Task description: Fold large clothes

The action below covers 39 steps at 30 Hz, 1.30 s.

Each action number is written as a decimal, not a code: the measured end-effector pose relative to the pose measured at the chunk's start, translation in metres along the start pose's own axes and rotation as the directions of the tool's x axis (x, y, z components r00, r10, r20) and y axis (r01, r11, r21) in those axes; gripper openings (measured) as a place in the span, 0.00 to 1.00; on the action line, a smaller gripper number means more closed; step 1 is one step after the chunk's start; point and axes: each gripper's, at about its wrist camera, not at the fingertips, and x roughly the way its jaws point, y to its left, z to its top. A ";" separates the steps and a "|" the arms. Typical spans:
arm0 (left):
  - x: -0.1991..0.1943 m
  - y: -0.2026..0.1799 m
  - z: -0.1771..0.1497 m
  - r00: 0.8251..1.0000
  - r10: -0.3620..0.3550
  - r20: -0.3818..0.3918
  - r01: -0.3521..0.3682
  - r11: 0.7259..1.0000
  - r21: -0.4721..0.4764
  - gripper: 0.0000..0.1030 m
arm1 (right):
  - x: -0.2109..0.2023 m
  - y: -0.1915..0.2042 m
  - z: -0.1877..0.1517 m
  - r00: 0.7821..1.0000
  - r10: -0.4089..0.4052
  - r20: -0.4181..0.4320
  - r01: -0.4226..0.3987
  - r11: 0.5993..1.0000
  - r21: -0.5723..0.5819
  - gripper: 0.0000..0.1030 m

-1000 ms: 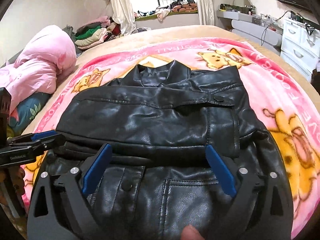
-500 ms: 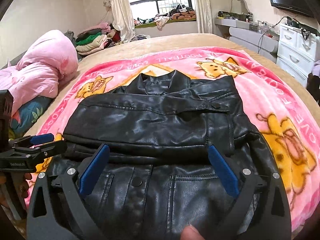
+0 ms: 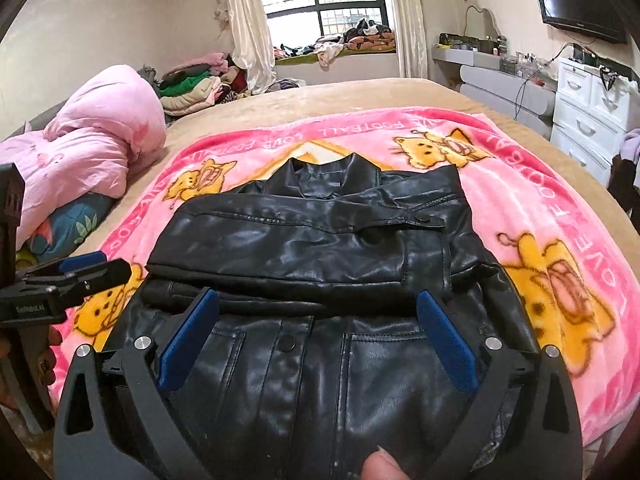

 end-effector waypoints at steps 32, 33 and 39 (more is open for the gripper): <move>-0.049 -0.036 -0.063 0.999 0.007 0.036 -0.004 0.998 -0.060 0.91 | -0.076 -0.021 -0.025 0.997 0.043 0.060 -0.042 0.999 -0.022 0.96; -0.050 -0.037 -0.064 0.999 0.011 0.035 -0.008 0.998 -0.059 0.91 | -0.077 -0.023 -0.026 0.997 0.043 0.060 -0.042 0.999 -0.021 0.96; -0.053 -0.042 -0.075 0.999 0.029 0.017 -0.027 0.998 -0.061 0.91 | -0.088 -0.031 -0.034 0.997 0.040 0.059 -0.038 0.999 -0.033 0.96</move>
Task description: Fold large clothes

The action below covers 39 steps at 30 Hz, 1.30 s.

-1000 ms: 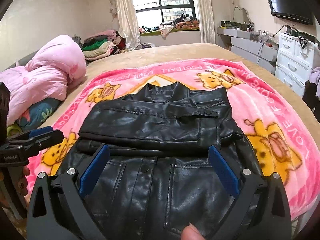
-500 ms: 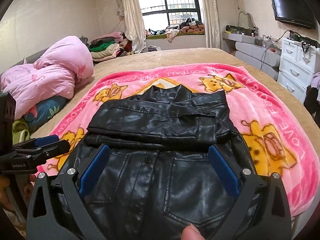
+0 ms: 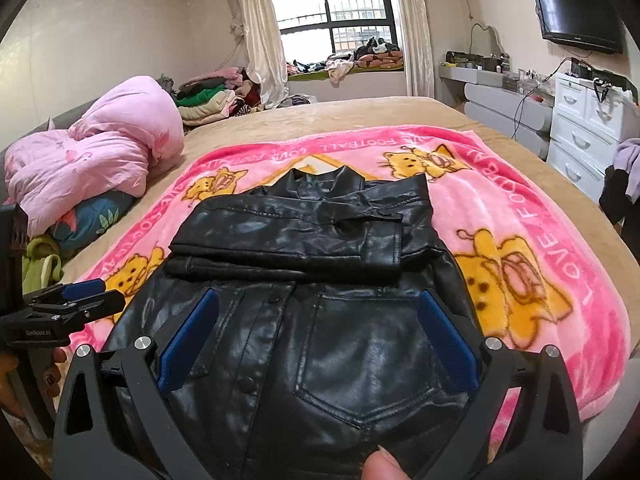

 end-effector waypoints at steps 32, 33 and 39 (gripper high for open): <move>0.004 0.049 -0.060 0.976 0.164 -0.140 -0.177 0.980 -0.088 0.91 | -0.005 -0.079 -0.063 0.980 -0.062 -0.189 0.076 0.995 0.068 0.96; 0.003 0.051 -0.061 0.976 0.168 -0.141 -0.182 0.979 -0.093 0.91 | -0.005 -0.081 -0.064 0.979 -0.066 -0.194 0.080 0.994 0.068 0.96; 0.002 0.067 -0.067 0.972 0.171 -0.160 -0.192 0.972 -0.133 0.91 | -0.002 -0.098 -0.076 0.971 -0.048 -0.236 0.069 0.994 0.083 0.96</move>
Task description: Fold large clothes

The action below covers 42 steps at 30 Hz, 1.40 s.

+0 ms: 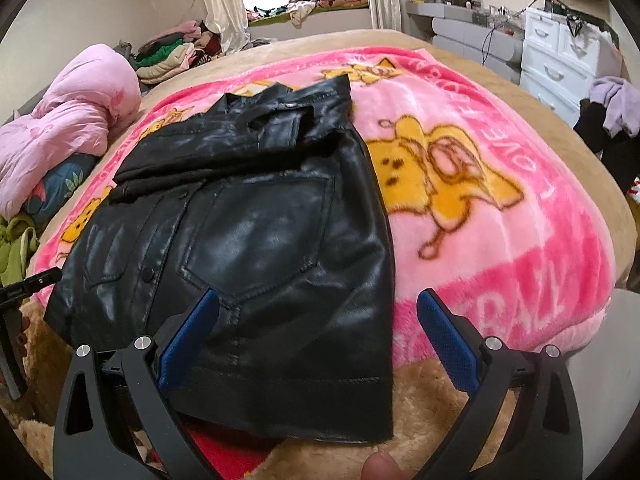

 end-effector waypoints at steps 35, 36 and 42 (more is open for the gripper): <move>0.014 0.015 -0.026 0.999 -0.036 -0.040 0.034 0.998 -0.059 0.39 | -0.035 -0.013 0.018 0.918 0.364 0.160 -0.356 0.931 -0.076 0.13; 0.012 0.015 -0.026 0.999 -0.037 -0.033 0.035 0.998 -0.060 0.35 | -0.037 -0.012 0.025 0.908 0.375 0.186 -0.368 0.927 -0.073 0.13; -0.011 0.014 -0.007 0.992 -0.119 0.034 0.122 0.988 -0.098 0.06 | -0.036 -0.008 0.056 0.875 0.402 0.269 -0.404 0.913 -0.049 0.13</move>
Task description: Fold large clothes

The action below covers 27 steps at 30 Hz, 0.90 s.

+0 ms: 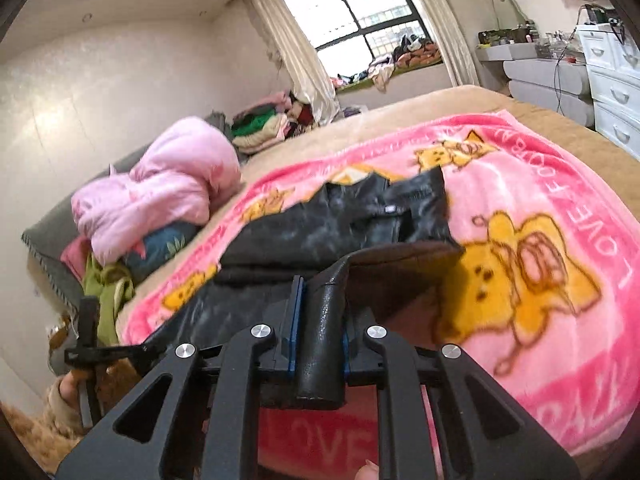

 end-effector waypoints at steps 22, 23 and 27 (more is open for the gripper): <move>-0.011 -0.033 0.143 0.966 -0.127 0.225 0.130 0.992 0.001 0.06 | 0.045 -0.042 0.072 0.976 -0.091 0.196 0.058 0.984 0.169 0.13; -0.009 -0.035 0.149 0.966 -0.121 0.227 0.123 0.992 0.008 0.06 | 0.050 -0.044 0.076 0.974 -0.104 0.200 0.069 0.983 0.171 0.13; 0.002 -0.040 0.167 0.967 -0.101 0.234 0.099 0.995 0.017 0.06 | 0.074 -0.049 0.088 0.969 -0.139 0.206 0.105 0.980 0.166 0.13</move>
